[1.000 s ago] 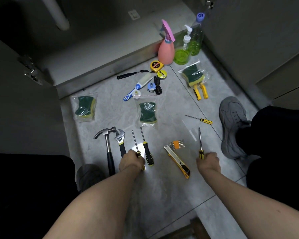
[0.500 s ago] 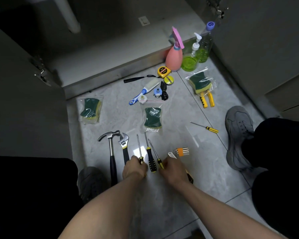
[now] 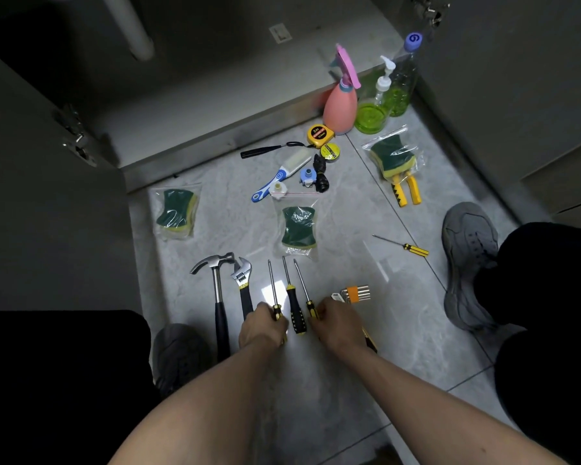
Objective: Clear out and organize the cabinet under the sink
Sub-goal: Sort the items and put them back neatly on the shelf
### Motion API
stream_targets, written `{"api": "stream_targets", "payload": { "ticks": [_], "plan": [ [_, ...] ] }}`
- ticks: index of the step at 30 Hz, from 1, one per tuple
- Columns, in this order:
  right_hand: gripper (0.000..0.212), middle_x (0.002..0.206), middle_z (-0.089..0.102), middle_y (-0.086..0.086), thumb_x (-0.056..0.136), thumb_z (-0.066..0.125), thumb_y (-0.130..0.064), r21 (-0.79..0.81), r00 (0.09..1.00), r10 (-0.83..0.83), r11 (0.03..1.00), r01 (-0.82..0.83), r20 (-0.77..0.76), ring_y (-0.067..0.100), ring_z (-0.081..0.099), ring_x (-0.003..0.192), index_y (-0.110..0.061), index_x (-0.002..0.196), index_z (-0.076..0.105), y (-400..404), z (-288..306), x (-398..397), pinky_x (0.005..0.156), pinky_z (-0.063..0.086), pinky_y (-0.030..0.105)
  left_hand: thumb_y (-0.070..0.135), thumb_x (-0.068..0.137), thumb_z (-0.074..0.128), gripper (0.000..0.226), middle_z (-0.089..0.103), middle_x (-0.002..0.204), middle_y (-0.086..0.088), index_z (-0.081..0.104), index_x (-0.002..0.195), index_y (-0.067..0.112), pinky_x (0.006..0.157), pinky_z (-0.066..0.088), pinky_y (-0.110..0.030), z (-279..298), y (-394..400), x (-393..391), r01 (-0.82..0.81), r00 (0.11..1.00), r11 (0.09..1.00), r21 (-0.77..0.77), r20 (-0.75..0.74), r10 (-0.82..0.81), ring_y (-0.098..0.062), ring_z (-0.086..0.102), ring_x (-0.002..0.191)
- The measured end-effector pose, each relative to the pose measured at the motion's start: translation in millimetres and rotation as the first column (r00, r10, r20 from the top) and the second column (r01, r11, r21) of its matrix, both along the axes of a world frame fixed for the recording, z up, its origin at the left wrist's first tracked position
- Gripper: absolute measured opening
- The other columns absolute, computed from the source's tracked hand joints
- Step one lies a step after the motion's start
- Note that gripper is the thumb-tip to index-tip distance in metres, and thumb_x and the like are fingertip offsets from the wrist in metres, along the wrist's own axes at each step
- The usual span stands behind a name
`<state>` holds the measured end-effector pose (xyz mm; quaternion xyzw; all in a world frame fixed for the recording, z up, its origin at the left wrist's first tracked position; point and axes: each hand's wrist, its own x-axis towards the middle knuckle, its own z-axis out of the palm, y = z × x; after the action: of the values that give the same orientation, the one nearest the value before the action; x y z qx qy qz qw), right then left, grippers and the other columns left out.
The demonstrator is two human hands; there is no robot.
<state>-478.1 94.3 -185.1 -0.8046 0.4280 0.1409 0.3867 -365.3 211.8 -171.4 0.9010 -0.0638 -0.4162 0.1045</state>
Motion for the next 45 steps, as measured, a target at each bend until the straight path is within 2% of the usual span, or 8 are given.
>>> {"api": "stream_targets", "payload": {
  "ticks": [6,8,10,14,21,27,37,45],
  "plan": [
    [0.036,0.079,0.067,0.002,0.095,0.039,-0.049,-0.341,0.998,-0.062,0.938,0.061,0.01,0.031,0.065,0.078,-0.022,0.075,0.051,-66.9,11.7,-12.8,0.058,0.035,0.032,0.05,0.091,0.055,0.036,0.065,0.111,-0.007,0.06,0.11,0.02,0.088,0.052,-0.037,-1.2,-4.1,1.3,-0.029,0.999,1.0,-0.007,-0.017,0.029,-0.03,0.061,0.104],
    [0.014,0.101,0.063,0.006,0.095,0.046,-0.032,-0.413,0.995,-0.096,0.905,0.101,0.034,0.032,0.061,0.094,-0.022,0.094,0.056,-109.5,14.5,-14.1,0.065,0.043,0.037,0.049,0.091,0.054,0.036,0.066,0.109,-0.006,0.061,0.111,0.021,0.084,0.05,-0.034,-2.1,-6.0,4.8,-0.014,1.0,1.0,0.005,0.003,0.014,-0.029,0.061,0.102],
    [0.032,0.126,0.049,0.011,0.091,0.054,-0.014,-0.451,0.993,-0.091,0.891,0.046,-0.079,0.034,0.053,0.113,-0.014,0.123,0.052,-147.5,10.9,-13.2,0.076,0.049,0.045,0.048,0.092,0.055,0.031,0.065,0.107,-0.004,0.059,0.11,0.023,0.084,0.049,-0.034,-2.2,-6.3,9.3,0.013,1.0,1.0,0.011,0.026,-0.014,-0.028,0.061,0.102],
    [0.034,0.133,0.042,0.019,0.094,0.055,-0.007,-0.389,0.953,-0.126,0.921,0.01,-0.275,0.04,0.051,0.117,-0.004,0.127,0.048,-183.1,3.1,-11.4,0.084,0.048,0.047,0.041,0.095,0.055,0.018,0.065,0.105,-0.006,0.056,0.1,0.024,0.083,0.048,-0.033,1.8,-6.1,17.4,0.039,0.998,0.999,0.005,0.054,-0.039,-0.029,0.061,0.102],
    [0.012,0.1,0.068,0.003,0.094,0.056,-0.024,-0.166,0.978,-0.115,0.976,0.144,0.176,0.03,0.063,0.095,-0.017,0.098,0.065,-118.7,11.5,-1.3,0.079,0.049,0.04,0.036,0.095,0.056,0.013,0.056,0.094,0.0,0.052,0.096,0.024,0.078,0.046,-0.031,11.7,-8.9,20.8,0.051,0.994,0.999,-0.017,0.098,-0.049,-0.029,0.061,0.1],
    [0.002,0.073,0.066,-0.006,0.083,0.064,-0.021,0.048,0.963,-0.089,0.996,0.08,0.255,0.021,0.063,0.076,-0.019,0.084,0.065,-33.4,6.8,17.7,0.068,0.051,0.035,0.034,0.093,0.056,0.011,0.058,0.094,0.001,0.055,0.097,0.024,0.074,0.045,-0.03,14.3,-4.5,12.5,0.03,0.998,0.999,-0.022,0.065,-0.029,-0.023,0.056,0.089],
    [0.019,0.082,0.052,-0.012,0.09,0.06,-0.03,-0.183,0.978,0.07,0.982,-0.034,0.199,0.019,0.056,0.076,-0.032,0.083,0.042,-14.4,-8.4,0.5,0.06,0.035,0.033,0.028,0.097,0.053,0.008,0.067,0.104,-0.004,0.06,0.098,0.023,0.087,0.054,-0.035,8.3,7.6,-1.9,-0.055,0.998,0.998,-0.003,0.029,0.055,-0.024,0.062,0.095],
    [0.013,0.094,0.061,-0.007,0.093,0.058,-0.038,-0.191,0.99,-0.024,0.98,0.05,0.137,0.022,0.063,0.087,-0.027,0.087,0.054,-31.1,-7.3,-13.7,0.065,0.044,0.034,0.033,0.095,0.054,0.019,0.065,0.112,-0.004,0.059,0.111,0.023,0.086,0.052,-0.036,6.8,-3.7,-2.0,0.016,0.996,0.999,0.036,0.087,-0.02,-0.025,0.061,0.101]
  ]
}}
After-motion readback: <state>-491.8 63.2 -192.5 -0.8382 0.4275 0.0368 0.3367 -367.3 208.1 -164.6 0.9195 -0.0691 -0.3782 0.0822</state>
